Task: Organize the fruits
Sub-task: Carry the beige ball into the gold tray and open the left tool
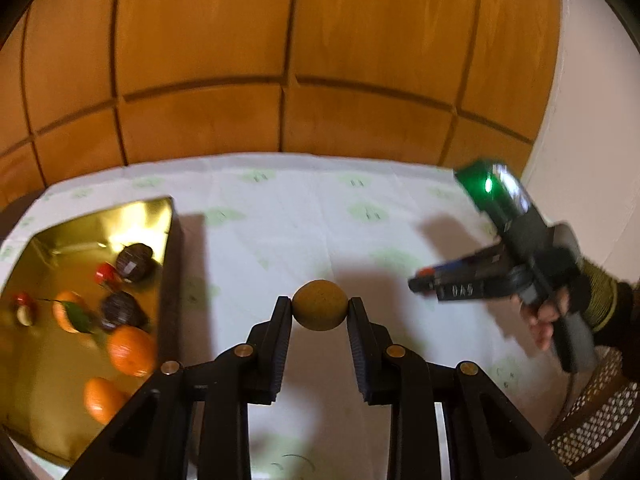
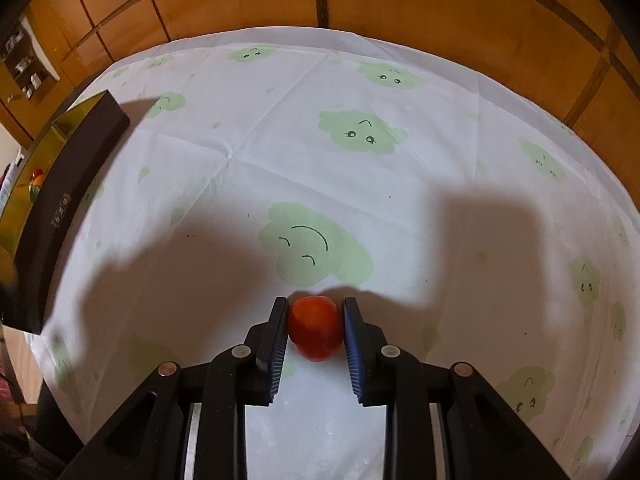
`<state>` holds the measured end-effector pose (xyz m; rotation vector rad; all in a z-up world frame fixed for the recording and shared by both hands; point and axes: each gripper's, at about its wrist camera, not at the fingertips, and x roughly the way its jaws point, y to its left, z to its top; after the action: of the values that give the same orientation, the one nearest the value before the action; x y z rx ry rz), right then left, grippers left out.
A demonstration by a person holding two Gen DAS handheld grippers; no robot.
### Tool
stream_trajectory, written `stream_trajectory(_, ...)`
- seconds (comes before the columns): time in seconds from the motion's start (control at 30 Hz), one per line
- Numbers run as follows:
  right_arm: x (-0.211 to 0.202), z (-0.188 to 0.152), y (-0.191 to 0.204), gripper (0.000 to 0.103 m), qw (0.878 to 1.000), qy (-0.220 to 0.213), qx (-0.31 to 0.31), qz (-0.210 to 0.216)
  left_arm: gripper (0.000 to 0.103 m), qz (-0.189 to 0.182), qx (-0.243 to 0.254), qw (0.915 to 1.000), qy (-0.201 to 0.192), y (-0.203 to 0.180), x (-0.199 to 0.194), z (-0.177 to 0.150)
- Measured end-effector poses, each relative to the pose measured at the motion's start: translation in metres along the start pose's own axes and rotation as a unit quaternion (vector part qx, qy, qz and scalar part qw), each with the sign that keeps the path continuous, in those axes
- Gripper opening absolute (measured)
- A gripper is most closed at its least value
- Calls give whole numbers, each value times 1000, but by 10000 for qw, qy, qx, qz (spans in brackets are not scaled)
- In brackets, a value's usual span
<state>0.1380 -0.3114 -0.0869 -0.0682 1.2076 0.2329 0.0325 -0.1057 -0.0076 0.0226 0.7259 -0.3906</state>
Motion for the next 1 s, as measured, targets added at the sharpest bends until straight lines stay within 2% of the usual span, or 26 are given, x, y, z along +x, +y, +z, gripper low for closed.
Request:
stream_trajectory(0.2, -2, -3, 4, 27, 10000, -29, -54, -49, 28, 330, -113, 9990, -287, 14, -28, 8)
stream_trajectory(0.3, -2, -4, 4, 27, 10000, -39, -37, -35, 28, 373, -339, 9981, -347, 30, -39, 8)
stream_trajectory(0.47, -2, -5, 5, 27, 9999, -66, -83, -45, 28, 894, -296, 9941, -536, 47, -56, 9)
stream_trajectory(0.57, -2, -6, 4, 27, 9999, -75, -78, -52, 28, 1186, -487, 9899, -609, 65, -64, 7)
stream_trajectory(0.77, -4, -8, 9, 26, 9996, -121, -189, -189, 28, 1680, -780, 9807, -626, 103, -75, -2)
stream_trajectory(1.0, -5, -11, 17, 26, 9990, -174, -279, -316, 28, 1938, -939, 9753, -491, 131, -73, -14)
